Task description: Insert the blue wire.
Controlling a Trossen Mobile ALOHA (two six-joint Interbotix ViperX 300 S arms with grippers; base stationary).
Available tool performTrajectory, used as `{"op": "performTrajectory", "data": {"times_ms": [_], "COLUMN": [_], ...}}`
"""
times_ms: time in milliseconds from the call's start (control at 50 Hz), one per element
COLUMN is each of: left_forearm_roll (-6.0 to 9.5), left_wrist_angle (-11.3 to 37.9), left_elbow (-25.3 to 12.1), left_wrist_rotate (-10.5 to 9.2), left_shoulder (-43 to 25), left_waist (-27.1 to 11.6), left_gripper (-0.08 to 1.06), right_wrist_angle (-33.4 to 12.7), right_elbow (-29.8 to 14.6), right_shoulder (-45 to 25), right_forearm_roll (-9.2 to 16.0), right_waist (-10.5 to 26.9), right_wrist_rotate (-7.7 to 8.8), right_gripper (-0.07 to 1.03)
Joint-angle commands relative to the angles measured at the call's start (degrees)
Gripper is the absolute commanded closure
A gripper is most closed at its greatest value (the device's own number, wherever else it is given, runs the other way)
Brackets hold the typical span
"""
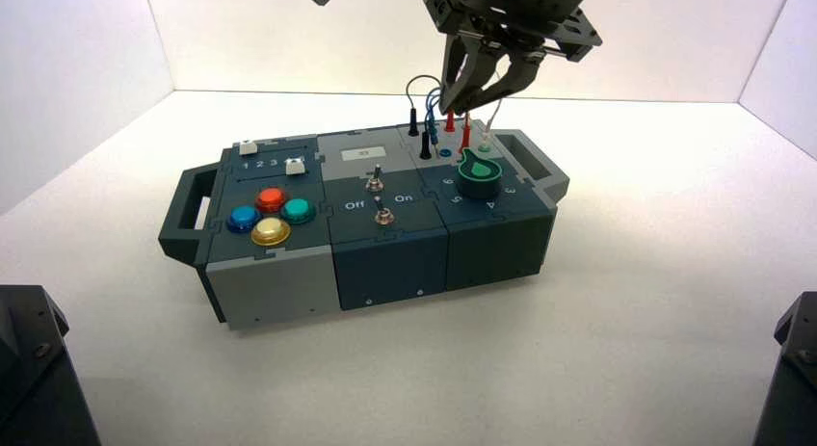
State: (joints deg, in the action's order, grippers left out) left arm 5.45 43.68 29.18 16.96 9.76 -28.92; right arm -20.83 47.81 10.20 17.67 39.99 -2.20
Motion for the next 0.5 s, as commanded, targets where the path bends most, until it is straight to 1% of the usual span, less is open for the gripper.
{"op": "performTrajectory", "data": {"times_ms": [20, 180, 320, 500], "left_forearm_roll": [0.0, 0.0, 0.0, 0.0], "left_wrist_angle": [-1.05, -1.67, -1.93, -2.2], "left_elbow": [-0.7, -0.7, -0.79, -0.88], "left_wrist_rotate": [0.0, 0.09, 0.09, 0.18], "left_shoulder": [0.79, 0.09, -0.62, -1.05], "left_waist": [0.35, 0.26, 0.26, 0.35], "left_gripper": [1.01, 1.01, 1.01, 1.01], "right_wrist_angle": [2.02, 2.46, 2.46, 2.9], "right_elbow": [-0.09, -0.26, -0.97, -1.93], "right_shoulder": [0.53, -1.14, -3.78, -6.06], "right_forearm_roll": [-0.09, -0.18, -0.35, -0.88], "right_waist": [0.26, 0.26, 0.44, 0.44], "right_wrist_rotate": [0.09, 0.18, 0.79, 1.32], "right_gripper": [0.76, 0.76, 0.76, 0.72]}}
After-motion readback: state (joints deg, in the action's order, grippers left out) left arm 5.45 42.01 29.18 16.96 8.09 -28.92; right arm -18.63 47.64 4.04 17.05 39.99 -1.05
